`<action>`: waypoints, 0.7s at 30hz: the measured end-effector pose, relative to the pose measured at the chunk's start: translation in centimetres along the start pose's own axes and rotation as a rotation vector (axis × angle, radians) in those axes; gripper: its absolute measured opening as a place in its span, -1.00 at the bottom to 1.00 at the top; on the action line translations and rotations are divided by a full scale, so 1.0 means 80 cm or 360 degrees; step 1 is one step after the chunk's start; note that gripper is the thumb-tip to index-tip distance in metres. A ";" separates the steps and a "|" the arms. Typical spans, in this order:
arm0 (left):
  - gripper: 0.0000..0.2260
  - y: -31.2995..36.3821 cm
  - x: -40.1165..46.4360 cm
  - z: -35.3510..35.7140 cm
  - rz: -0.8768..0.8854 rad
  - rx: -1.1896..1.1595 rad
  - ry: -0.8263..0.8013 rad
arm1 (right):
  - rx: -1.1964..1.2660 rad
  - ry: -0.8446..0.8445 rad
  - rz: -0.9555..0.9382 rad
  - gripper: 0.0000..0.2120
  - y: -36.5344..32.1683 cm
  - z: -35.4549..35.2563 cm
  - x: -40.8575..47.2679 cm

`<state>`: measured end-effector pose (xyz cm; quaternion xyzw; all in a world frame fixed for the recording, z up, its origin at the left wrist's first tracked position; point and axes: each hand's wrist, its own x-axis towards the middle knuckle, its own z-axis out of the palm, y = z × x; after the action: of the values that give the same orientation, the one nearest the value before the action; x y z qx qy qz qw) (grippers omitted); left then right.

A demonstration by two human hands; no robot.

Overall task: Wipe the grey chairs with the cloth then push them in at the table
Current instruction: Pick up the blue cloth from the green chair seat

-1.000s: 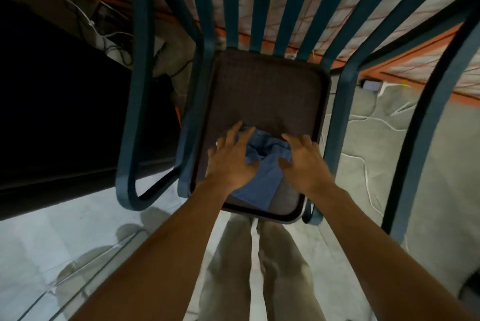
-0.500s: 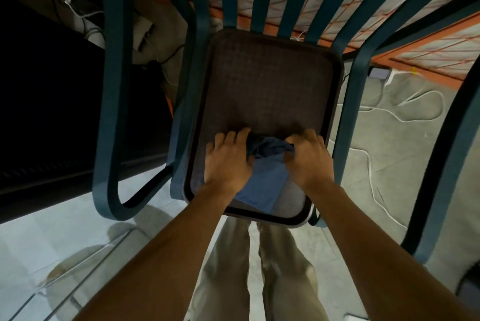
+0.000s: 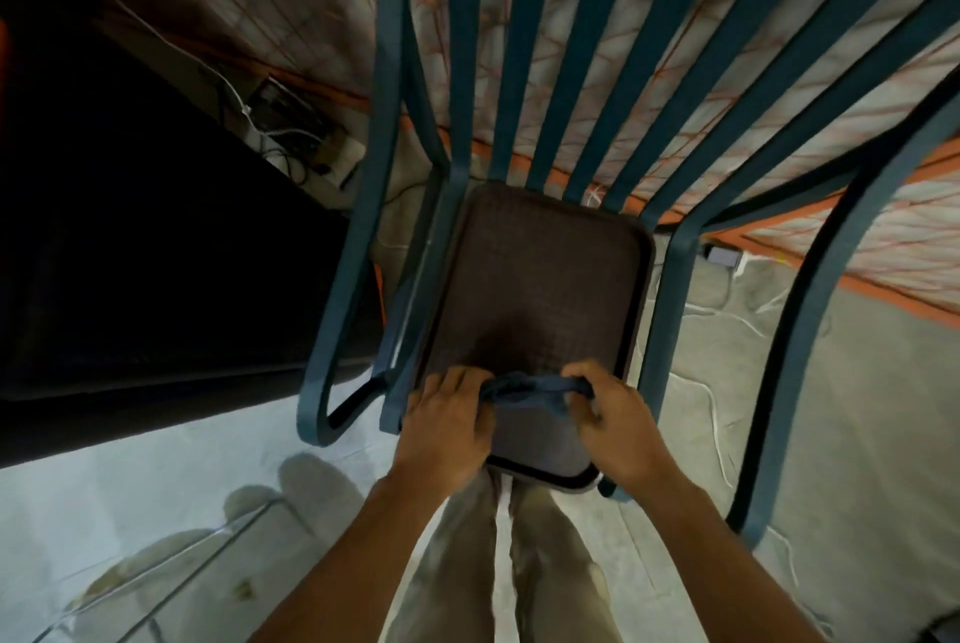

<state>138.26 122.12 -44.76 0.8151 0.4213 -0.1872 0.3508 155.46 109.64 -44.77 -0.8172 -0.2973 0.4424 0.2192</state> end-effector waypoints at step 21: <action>-0.79 0.136 -0.280 -0.330 0.0445 -0.0859 0.1157 | 0.0275 0.0462 -0.1360 -0.85 -0.354 -0.221 -0.214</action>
<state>134.55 124.60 -8.69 0.7563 0.4366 0.2753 0.4019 154.87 116.91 -8.00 -0.6535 -0.5358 0.2166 0.4888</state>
